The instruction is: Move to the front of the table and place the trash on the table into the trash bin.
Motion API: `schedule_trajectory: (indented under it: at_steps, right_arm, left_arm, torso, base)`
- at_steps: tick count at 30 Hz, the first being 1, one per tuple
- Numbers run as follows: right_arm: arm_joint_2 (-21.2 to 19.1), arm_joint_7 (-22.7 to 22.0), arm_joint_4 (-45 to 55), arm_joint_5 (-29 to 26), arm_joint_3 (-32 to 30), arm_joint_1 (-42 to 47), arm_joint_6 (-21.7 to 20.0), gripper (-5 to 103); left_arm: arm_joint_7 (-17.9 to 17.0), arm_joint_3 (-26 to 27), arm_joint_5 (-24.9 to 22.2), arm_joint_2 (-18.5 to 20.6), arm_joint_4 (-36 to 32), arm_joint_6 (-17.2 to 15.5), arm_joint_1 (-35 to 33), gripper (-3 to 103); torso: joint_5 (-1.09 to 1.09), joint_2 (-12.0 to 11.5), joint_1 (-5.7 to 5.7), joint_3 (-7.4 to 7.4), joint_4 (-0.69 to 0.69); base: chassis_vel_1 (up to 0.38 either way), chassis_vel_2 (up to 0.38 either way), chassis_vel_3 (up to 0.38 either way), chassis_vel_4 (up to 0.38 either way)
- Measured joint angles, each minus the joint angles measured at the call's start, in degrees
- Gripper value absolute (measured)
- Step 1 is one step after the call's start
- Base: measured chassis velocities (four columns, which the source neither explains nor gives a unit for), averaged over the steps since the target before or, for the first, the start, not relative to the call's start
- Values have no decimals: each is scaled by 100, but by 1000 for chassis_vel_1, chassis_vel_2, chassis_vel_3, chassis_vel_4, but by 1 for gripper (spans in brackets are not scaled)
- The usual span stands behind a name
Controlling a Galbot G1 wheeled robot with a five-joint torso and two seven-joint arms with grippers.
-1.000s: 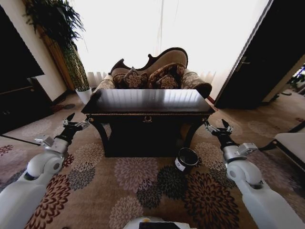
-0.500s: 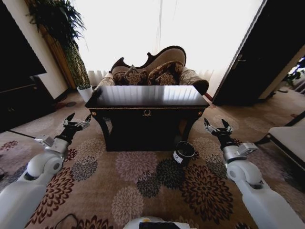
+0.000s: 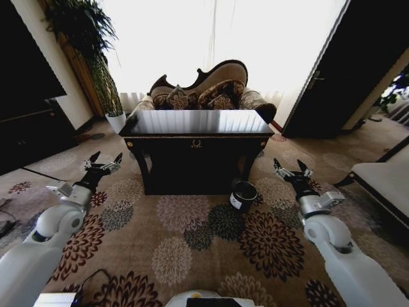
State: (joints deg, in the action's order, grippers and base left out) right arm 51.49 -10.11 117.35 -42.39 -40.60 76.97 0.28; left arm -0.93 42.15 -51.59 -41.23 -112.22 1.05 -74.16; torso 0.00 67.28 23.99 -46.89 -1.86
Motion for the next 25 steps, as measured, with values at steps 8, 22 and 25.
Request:
schedule_trajectory:
  at_steps: [8,22,25]
  right_arm:
    - [0,0,0,0,0,0,0,100]
    - [0,0,0,0,0,1,0,100]
    - [0,0,0,0,0,0,0,100]
  left_arm:
    - [0,0,0,0,0,0,0,100]
    - [0,0,0,0,0,-1,0,100]
    - [0,0,0,0,0,0,0,100]
  torso:
    - [0,0,0,0,0]
    - [0,1,1,-1,0]
    - [-1,-1,6,-2,0]
  base:
    - [144,-141,-134,141]
    - [96,-89,-78,99]
    - [0,0,0,0]
